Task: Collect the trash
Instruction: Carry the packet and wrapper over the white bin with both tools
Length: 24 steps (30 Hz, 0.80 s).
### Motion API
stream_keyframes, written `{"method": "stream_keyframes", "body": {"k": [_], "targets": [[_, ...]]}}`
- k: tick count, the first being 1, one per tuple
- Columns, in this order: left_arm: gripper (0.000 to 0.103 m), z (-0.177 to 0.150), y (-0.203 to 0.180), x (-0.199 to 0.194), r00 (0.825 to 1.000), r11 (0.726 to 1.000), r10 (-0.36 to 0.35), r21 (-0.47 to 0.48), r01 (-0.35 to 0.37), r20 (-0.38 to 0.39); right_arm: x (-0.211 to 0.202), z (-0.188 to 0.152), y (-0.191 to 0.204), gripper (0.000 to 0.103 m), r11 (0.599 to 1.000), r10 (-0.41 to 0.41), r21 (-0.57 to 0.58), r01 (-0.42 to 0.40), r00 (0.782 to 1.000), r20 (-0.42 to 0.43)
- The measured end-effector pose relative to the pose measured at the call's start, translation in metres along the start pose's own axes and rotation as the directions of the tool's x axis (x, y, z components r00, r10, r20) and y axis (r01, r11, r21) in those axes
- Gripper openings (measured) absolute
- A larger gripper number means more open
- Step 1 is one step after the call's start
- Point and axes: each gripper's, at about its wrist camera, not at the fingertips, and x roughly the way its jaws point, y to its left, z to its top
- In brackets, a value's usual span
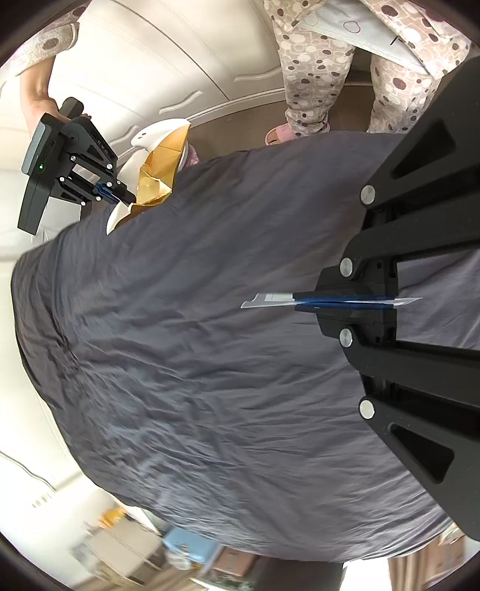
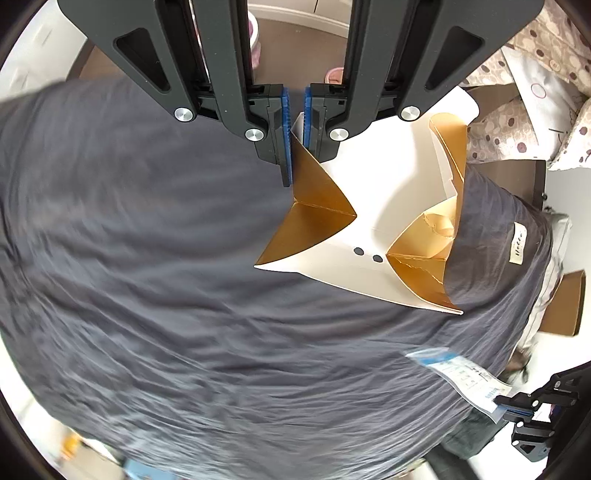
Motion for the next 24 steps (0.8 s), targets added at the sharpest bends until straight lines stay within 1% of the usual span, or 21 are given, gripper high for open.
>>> {"method": "stream_keyframes", "body": {"k": [2, 3, 4, 9, 11, 14, 15, 18, 20, 21, 24], "targets": [[0.0, 0.018, -0.008, 0.003, 1.0, 1.0, -0.005, 0.029, 0.005, 0.007, -0.008, -0.022, -0.013, 0.004, 0.999, -0.017, 0.036, 0.017, 1.0, 0.001], [0.0, 0.034, -0.015, 0.006, 1.0, 0.998, -0.013, 0.057, 0.012, 0.012, -0.013, -0.035, -0.021, 0.004, 0.998, -0.024, 0.057, 0.024, 1.0, 0.0], [0.0, 0.042, -0.019, 0.008, 1.0, 0.997, -0.016, 0.074, 0.015, 0.017, -0.018, -0.051, -0.029, 0.004, 0.996, -0.035, 0.08, 0.035, 0.999, -0.001], [0.0, 0.106, -0.055, 0.029, 0.997, 0.985, -0.06, 0.164, 0.052, 0.044, -0.039, -0.125, -0.067, 0.004, 0.978, -0.069, 0.195, 0.07, 0.998, -0.013], [0.0, 0.127, -0.068, 0.038, 0.996, 0.98, -0.076, 0.19, 0.065, 0.051, -0.046, -0.158, -0.082, 0.004, 0.967, -0.083, 0.239, 0.085, 0.996, -0.019], [0.0, 0.166, -0.097, 0.052, 0.992, 0.965, -0.11, 0.245, 0.092, 0.064, -0.055, -0.207, -0.103, 0.004, 0.947, -0.092, 0.307, 0.096, 0.995, -0.027], [0.0, 0.185, -0.11, 0.059, 0.99, 0.958, -0.126, 0.269, 0.103, 0.07, -0.057, -0.223, -0.11, 0.004, 0.94, -0.094, 0.327, 0.099, 0.995, -0.03], [0.0, 0.219, -0.138, 0.074, 0.984, 0.94, -0.164, 0.314, 0.133, 0.075, -0.061, -0.27, -0.127, 0.004, 0.915, -0.103, 0.387, 0.109, 0.994, -0.037], [0.0, 0.247, -0.162, 0.09, 0.978, 0.923, -0.194, 0.351, 0.156, 0.074, -0.061, -0.302, -0.14, 0.004, 0.899, -0.106, 0.424, 0.114, 0.993, -0.042], [0.0, 0.256, -0.171, 0.095, 0.977, 0.918, -0.203, 0.362, 0.164, 0.073, -0.059, -0.32, -0.147, 0.004, 0.889, -0.104, 0.444, 0.113, 0.994, -0.045], [0.0, 0.29, -0.207, 0.118, 0.967, 0.892, -0.245, 0.407, 0.199, 0.063, -0.05, -0.359, -0.165, 0.004, 0.869, -0.102, 0.481, 0.117, 0.993, -0.056]]}}
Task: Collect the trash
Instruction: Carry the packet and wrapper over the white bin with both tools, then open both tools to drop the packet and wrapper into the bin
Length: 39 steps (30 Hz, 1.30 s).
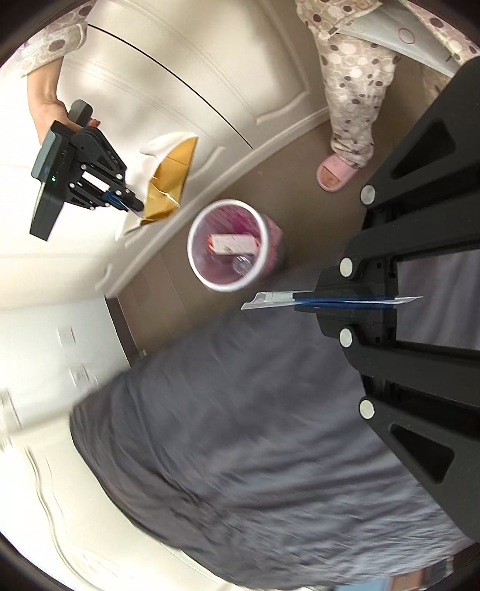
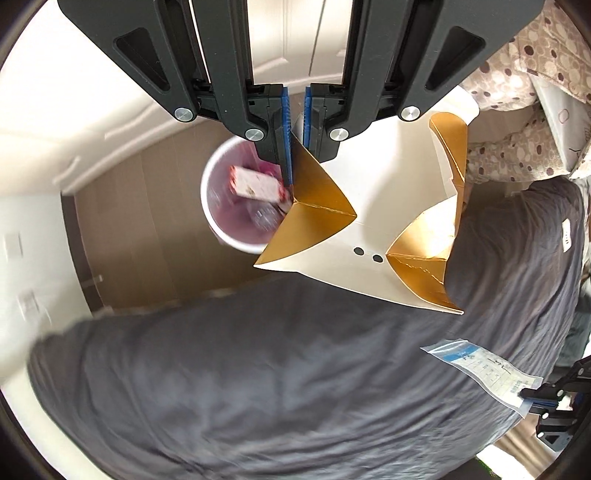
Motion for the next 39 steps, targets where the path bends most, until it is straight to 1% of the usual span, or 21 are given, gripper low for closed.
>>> {"method": "stream_keyframes", "body": {"k": [2, 3, 5, 10, 13, 16, 18, 19, 20, 21, 22, 23, 24, 25, 26, 27, 29, 30, 31, 35, 39], "targets": [[0.0, 0.029, -0.011, 0.027, 0.999, 0.999, -0.032, 0.035, 0.032, 0.003, 0.015, -0.018, -0.024, 0.005, 1.0, -0.001, 0.032, 0.002, 1.0, -0.008], [0.0, 0.038, -0.015, 0.036, 0.999, 0.998, -0.044, 0.045, 0.044, 0.003, 0.021, -0.023, -0.031, 0.005, 0.999, -0.001, 0.043, 0.001, 1.0, -0.01], [0.0, 0.064, -0.027, 0.067, 0.997, 0.994, -0.075, 0.076, 0.075, -0.002, 0.038, -0.036, -0.05, 0.005, 0.998, 0.006, 0.069, -0.005, 1.0, -0.015], [0.0, 0.107, -0.049, 0.132, 0.991, 0.984, -0.133, 0.116, 0.133, -0.005, 0.086, -0.059, -0.086, 0.005, 0.995, 0.026, 0.1, -0.023, 0.999, -0.024], [0.0, 0.123, -0.062, 0.17, 0.988, 0.978, -0.155, 0.137, 0.155, -0.013, 0.115, -0.065, -0.101, 0.005, 0.994, 0.039, 0.104, -0.036, 0.999, -0.027], [0.0, 0.131, -0.07, 0.21, 0.986, 0.975, -0.163, 0.148, 0.165, -0.025, 0.142, -0.068, -0.114, 0.005, 0.994, 0.044, 0.097, -0.041, 0.999, -0.023], [0.0, 0.131, -0.074, 0.23, 0.988, 0.976, -0.151, 0.153, 0.154, -0.028, 0.156, -0.07, -0.119, 0.008, 0.995, 0.042, 0.09, -0.04, 0.999, -0.017], [0.002, 0.132, -0.074, 0.238, 0.987, 0.976, -0.154, 0.151, 0.157, -0.034, 0.165, -0.07, -0.122, 0.013, 0.996, 0.036, 0.088, -0.035, 0.999, -0.014], [0.013, 0.13, -0.075, 0.246, 0.986, 0.975, -0.16, 0.149, 0.165, -0.045, 0.171, -0.071, -0.124, 0.033, 0.996, 0.038, 0.086, -0.036, 0.999, -0.013], [0.035, 0.128, -0.078, 0.257, 0.986, 0.975, -0.156, 0.152, 0.162, -0.052, 0.177, -0.069, -0.122, 0.048, 0.996, 0.033, 0.079, -0.033, 0.999, -0.005], [0.049, 0.13, -0.077, 0.263, 0.987, 0.975, -0.151, 0.156, 0.157, -0.05, 0.183, -0.07, -0.121, 0.052, 0.998, 0.019, 0.062, -0.02, 1.0, 0.006], [0.07, 0.128, -0.079, 0.268, 0.989, 0.975, -0.145, 0.162, 0.15, -0.043, 0.189, -0.071, -0.121, 0.056, 0.999, 0.007, 0.051, -0.007, 1.0, 0.004], [0.078, 0.126, -0.081, 0.272, 0.99, 0.975, -0.139, 0.17, 0.142, -0.027, 0.195, -0.071, -0.121, 0.06, 0.999, 0.0, 0.047, 0.0, 1.0, -0.002], [0.081, 0.124, -0.084, 0.276, 0.991, 0.974, -0.134, 0.18, 0.135, -0.017, 0.2, -0.072, -0.121, 0.063, 0.999, -0.003, 0.046, 0.003, 1.0, -0.006], [0.09, 0.124, -0.085, 0.278, 0.992, 0.974, -0.124, 0.19, 0.124, -0.013, 0.202, -0.073, -0.12, 0.07, 0.999, -0.013, 0.041, 0.013, 1.0, -0.009], [0.096, 0.125, -0.088, 0.281, 0.995, 0.973, -0.101, 0.206, 0.1, -0.007, 0.203, -0.074, -0.118, 0.077, 0.999, -0.03, 0.029, 0.031, 0.999, -0.014], [0.096, 0.128, -0.09, 0.285, 0.997, 0.97, -0.071, 0.23, 0.073, -0.016, 0.199, -0.077, -0.113, 0.082, 0.999, -0.045, -0.009, 0.045, 0.999, -0.007], [0.096, 0.13, -0.092, 0.286, 0.997, 0.968, -0.067, 0.24, 0.074, -0.039, 0.195, -0.081, -0.108, 0.091, 0.999, -0.04, -0.022, 0.04, 0.999, -0.004], [0.096, 0.132, -0.093, 0.286, 0.997, 0.967, -0.058, 0.247, 0.07, -0.056, 0.188, -0.085, -0.103, 0.094, 0.998, -0.042, -0.04, 0.042, 0.999, 0.0], [0.096, 0.136, -0.092, 0.271, 0.997, 0.961, -0.038, 0.272, 0.054, -0.063, 0.16, -0.092, -0.098, 0.096, 0.992, -0.079, -0.099, 0.08, 0.997, 0.014], [0.096, 0.141, -0.083, 0.247, 0.998, 0.957, -0.035, 0.285, 0.05, -0.061, 0.119, -0.098, -0.094, 0.096, 0.991, -0.094, -0.088, 0.1, 0.993, 0.069]]}}
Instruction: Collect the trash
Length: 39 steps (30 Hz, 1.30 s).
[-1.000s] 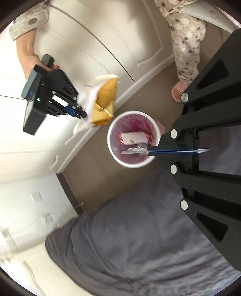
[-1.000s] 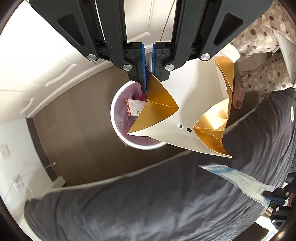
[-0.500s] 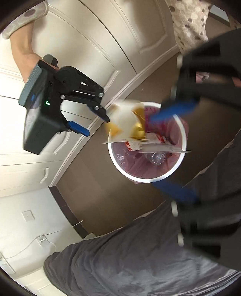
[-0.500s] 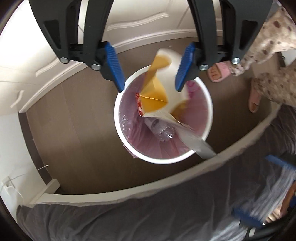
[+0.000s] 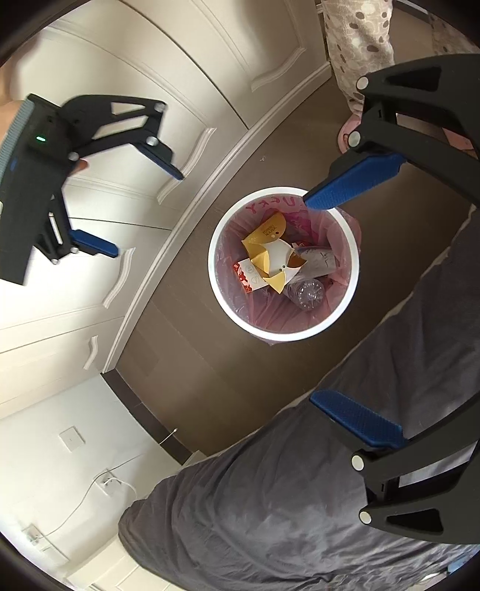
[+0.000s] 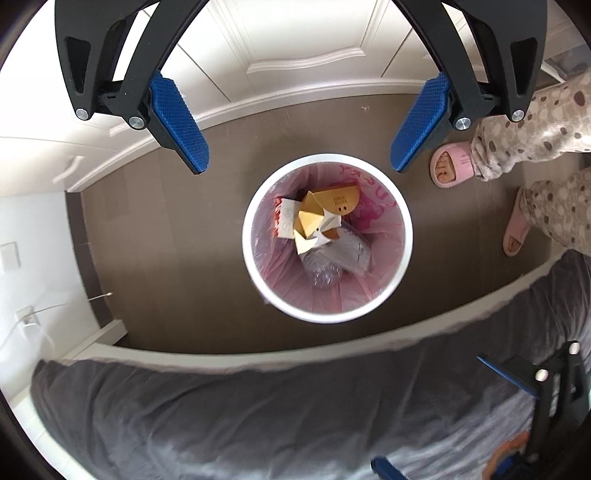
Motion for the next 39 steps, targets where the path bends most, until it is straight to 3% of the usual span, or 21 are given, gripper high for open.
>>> {"method": "stream_keyframes", "body": {"k": [6, 13, 39], "targets": [[0.097, 0.004, 0.012, -0.039, 0.999, 0.999, 0.032, 0.015, -0.032, 0.007, -0.052, 0.003, 0.001, 0.096, 0.999, -0.041, -0.008, 0.042, 0.998, 0.039], [0.097, 0.008, 0.024, -0.074, 0.998, 0.998, 0.058, 0.003, -0.058, 0.027, -0.085, 0.013, 0.004, 0.096, 0.999, -0.046, 0.003, 0.046, 0.997, 0.068], [0.097, 0.015, 0.018, -0.074, 0.998, 0.999, 0.053, 0.008, -0.053, 0.044, -0.084, 0.016, 0.008, 0.096, 0.999, -0.042, -0.012, 0.043, 0.997, 0.059]]}}
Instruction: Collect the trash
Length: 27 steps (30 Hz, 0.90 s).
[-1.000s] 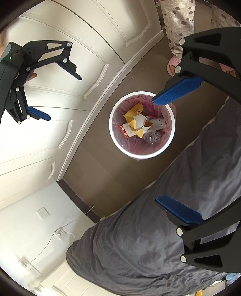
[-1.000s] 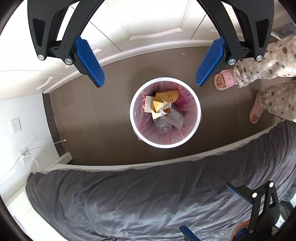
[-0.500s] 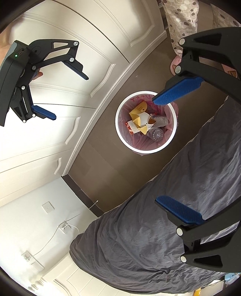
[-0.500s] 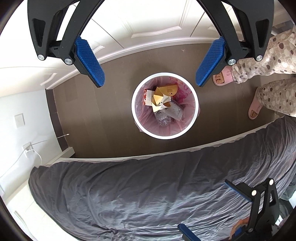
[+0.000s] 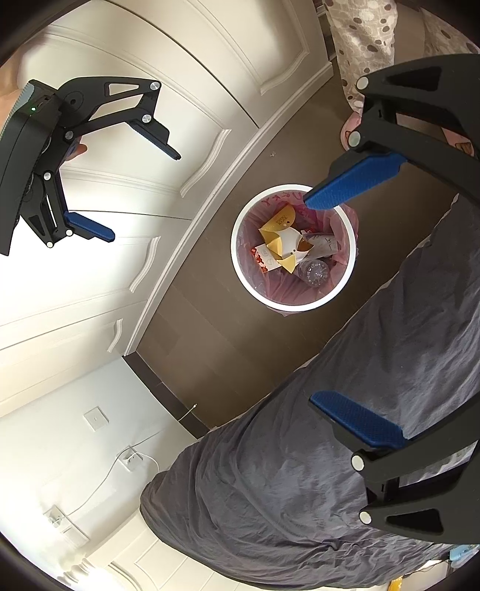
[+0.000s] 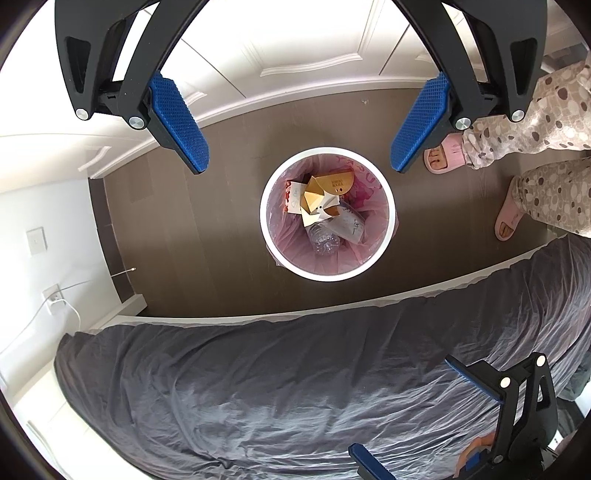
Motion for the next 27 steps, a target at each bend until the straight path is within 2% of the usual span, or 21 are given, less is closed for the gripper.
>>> {"method": "stream_keyframes", "body": {"k": [27], "targets": [[0.097, 0.0018, -0.0028, 0.0016, 1.0, 1.0, -0.007, 0.008, 0.007, -0.003, 0.0052, 0.0016, 0.0009, 0.096, 1.0, -0.002, -0.011, 0.002, 1.0, -0.026]]}}
